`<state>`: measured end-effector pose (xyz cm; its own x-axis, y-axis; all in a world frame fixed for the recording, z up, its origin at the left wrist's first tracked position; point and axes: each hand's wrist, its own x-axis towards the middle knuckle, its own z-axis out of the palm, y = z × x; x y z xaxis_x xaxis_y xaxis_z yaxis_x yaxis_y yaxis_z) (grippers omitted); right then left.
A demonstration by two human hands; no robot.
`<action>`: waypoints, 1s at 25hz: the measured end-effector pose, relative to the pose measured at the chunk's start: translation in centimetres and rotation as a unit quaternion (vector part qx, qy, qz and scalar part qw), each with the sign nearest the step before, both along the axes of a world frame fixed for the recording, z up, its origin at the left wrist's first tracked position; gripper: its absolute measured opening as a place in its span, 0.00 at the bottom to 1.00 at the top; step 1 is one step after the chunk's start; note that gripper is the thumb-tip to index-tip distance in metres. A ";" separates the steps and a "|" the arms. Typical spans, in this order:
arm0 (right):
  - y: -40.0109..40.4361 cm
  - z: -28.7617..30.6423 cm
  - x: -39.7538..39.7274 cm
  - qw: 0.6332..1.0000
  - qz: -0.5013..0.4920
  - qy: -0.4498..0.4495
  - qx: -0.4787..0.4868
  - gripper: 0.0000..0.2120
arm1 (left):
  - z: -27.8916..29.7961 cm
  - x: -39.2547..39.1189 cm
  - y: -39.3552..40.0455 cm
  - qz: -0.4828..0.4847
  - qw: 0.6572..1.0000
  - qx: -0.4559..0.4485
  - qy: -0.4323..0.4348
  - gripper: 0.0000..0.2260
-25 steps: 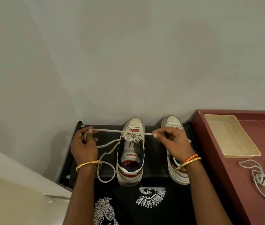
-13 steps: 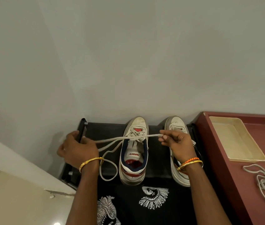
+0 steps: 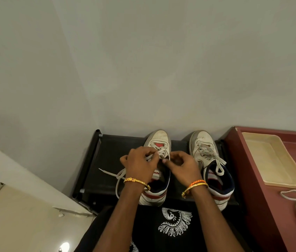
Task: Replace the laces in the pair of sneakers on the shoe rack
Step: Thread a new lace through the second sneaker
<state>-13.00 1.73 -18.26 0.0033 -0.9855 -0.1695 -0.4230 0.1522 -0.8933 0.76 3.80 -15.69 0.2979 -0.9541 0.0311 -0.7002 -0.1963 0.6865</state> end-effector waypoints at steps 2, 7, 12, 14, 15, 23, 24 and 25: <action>0.0 -0.5 0.7 0.999 0.009 0.032 0.034 0.07 | -0.1 -0.3 -0.1 0.016 0.999 0.022 0.021 0.06; -1.5 -0.6 0.8 0.992 -0.053 0.046 0.104 0.10 | -1.4 -1.0 -0.6 -0.027 0.998 0.050 -0.022 0.08; -2.1 -0.4 -0.2 0.984 -0.070 -0.048 0.157 0.14 | -2.3 -1.9 -0.6 -0.046 0.992 0.040 -0.109 0.10; -2.4 -0.6 -0.3 0.980 -0.074 -0.077 0.167 0.15 | -2.5 -2.1 -0.6 -0.040 0.990 0.037 -0.130 0.11; -2.4 -0.6 -0.3 0.979 -0.073 -0.086 0.172 0.16 | -2.5 -2.2 -0.6 -0.040 0.989 0.037 -0.136 0.11; -2.1 -0.2 -0.5 0.981 -0.054 -0.083 0.164 0.15 | -2.6 -2.9 -0.9 -0.045 0.982 0.041 -0.180 0.12; -2.1 -0.2 -0.5 0.981 -0.055 -0.085 0.167 0.15 | -2.6 -2.9 -1.0 -0.043 0.982 0.041 -0.181 0.12; -2.1 0.0 -0.4 0.980 -0.057 -0.087 0.171 0.15 | -2.7 -3.0 -1.0 -0.041 0.982 0.041 -0.181 0.12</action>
